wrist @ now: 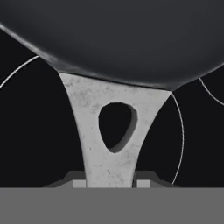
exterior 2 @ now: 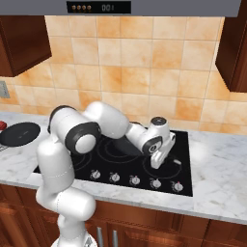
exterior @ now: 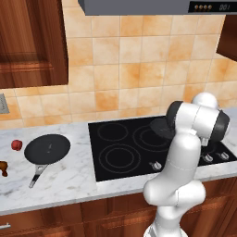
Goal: Place both pans onto different burners. Then place the bell pepper and the chicken drumstick on different pans.
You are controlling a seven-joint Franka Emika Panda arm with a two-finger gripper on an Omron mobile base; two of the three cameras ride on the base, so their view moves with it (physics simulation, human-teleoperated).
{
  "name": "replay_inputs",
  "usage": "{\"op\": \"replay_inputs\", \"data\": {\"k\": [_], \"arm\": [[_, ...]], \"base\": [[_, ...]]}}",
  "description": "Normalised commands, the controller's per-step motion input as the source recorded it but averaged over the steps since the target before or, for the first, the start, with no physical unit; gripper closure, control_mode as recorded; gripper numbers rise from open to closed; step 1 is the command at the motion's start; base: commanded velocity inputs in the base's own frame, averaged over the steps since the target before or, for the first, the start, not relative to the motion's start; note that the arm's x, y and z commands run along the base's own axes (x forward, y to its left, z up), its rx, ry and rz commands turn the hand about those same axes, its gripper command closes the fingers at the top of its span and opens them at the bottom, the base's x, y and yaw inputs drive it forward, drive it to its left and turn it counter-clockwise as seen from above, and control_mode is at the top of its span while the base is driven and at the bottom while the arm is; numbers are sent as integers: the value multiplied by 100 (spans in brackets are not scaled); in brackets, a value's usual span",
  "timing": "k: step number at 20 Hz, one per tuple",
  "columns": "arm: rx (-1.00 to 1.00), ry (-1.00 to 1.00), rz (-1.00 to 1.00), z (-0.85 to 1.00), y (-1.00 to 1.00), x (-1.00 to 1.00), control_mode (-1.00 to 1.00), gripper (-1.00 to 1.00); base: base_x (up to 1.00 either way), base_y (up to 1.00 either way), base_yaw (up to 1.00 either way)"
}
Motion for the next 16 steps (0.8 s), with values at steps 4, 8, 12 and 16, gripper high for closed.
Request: {"op": "replay_inputs", "data": {"k": [4,8,12,16], "arm": [[0,5,12,0,45,0,-100,100],[0,5,8,0,46,0,-100,100],[-1,2,4,-7,22,6,-100,100],[-2,-1,0,-14,3,14,-100,100]], "base": [[0,0,0],[0,0,0],[0,0,0],[0,0,0]]}}
